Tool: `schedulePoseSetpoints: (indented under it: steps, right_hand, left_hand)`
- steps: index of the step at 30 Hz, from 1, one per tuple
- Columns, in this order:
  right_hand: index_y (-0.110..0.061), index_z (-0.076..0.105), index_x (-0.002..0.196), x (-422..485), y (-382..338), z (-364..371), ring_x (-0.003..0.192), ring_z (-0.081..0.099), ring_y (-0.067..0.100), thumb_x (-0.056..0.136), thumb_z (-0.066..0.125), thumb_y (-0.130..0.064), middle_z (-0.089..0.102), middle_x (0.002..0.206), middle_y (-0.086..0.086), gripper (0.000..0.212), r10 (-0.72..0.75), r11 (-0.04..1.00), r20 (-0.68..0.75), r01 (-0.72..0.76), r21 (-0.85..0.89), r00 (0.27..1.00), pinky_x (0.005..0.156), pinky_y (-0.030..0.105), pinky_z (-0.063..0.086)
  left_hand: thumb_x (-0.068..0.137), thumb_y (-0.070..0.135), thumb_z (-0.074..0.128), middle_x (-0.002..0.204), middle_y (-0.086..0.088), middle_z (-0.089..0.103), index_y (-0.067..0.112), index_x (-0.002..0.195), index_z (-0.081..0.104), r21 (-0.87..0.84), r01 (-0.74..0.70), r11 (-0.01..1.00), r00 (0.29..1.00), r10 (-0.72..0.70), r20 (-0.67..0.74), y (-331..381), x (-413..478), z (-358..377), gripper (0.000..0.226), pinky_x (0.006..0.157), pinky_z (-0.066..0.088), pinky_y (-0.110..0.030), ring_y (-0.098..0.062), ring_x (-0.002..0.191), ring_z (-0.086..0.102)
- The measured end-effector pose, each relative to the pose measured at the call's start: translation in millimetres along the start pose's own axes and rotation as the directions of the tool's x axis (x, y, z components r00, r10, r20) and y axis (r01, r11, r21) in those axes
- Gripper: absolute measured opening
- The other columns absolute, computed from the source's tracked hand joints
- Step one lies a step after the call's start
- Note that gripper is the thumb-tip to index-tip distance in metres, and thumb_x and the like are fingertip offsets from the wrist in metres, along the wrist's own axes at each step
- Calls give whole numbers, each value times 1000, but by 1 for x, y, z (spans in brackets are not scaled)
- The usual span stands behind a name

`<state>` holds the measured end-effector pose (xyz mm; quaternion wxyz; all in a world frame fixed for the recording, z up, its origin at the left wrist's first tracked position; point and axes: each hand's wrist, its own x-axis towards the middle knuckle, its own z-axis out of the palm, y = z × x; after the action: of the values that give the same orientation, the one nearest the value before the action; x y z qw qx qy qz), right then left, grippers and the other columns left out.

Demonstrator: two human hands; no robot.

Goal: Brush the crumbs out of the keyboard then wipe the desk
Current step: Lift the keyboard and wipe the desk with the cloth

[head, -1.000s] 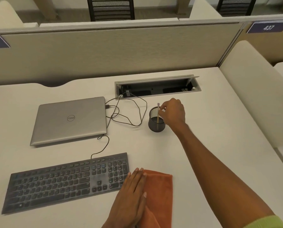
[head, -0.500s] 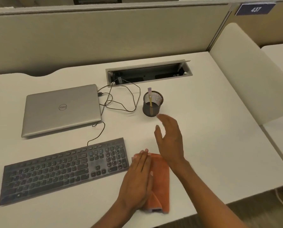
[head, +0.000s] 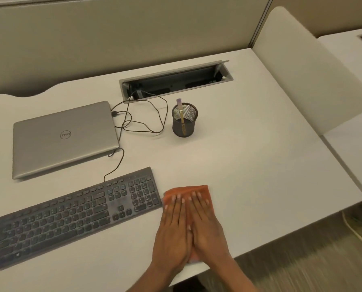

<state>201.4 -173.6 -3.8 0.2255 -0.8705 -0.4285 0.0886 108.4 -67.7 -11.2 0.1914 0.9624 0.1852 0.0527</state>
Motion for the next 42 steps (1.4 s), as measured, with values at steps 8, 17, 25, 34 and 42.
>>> schedulePoseSetpoints:
  steps: [8, 17, 25, 34, 42]
  right_hand:
    - [-8, 31, 161, 16, 47, -31, 159, 17, 15, 106, 36, -25, 26, 170, 6, 58, -35, 999, -9, 35, 5, 999, 129, 35, 13]
    - [-9, 33, 160, 50, 132, -74, 159, 14, 10, 111, 17, -45, 24, 170, 2, 63, -12, 1000, 25, 11, 13, 1000, 128, 37, 17]
    - [-12, 31, 162, 80, 180, -99, 159, 12, 9, 106, 33, -30, 22, 171, -1, 58, -31, 999, 13, 31, -17, 999, 127, 38, 24]
    - [-12, 30, 162, 89, 189, -103, 159, 15, 12, 108, 30, -33, 23, 171, 0, 58, -73, 997, 43, 74, -25, 996, 129, 35, 20]
    - [-15, 29, 163, 93, 189, -115, 158, 11, 5, 107, 24, -38, 21, 171, -2, 60, -70, 996, 103, 76, -52, 992, 129, 30, 15]
  left_hand:
    - [102, 26, 41, 172, -18, 27, 0, 165, 26, -21, -8, 1000, 992, 5, -124, 42, 39, 14, 70, 128, 20, -45, -29, 162, 21]
    - [106, 37, 39, 172, -22, 28, -3, 165, 23, -71, -7, 997, 982, -7, -190, 97, 110, 55, 74, 131, 9, -44, -26, 166, 4]
    - [111, 38, 30, 170, -22, 30, -2, 163, 24, -50, -15, 999, 969, 2, -246, 121, 164, 72, 65, 132, 6, -43, -21, 166, -10]
    - [102, 36, 41, 171, -23, 29, 5, 167, -15, 46, -10, 999, 923, 27, -383, 124, 176, 76, 91, 134, -3, -39, -20, 165, -13]
    - [107, 38, 34, 175, -15, -18, 4, 163, -24, 57, 16, 998, 948, 3, -318, 129, 174, 69, 87, 133, -6, -41, -24, 162, -27]
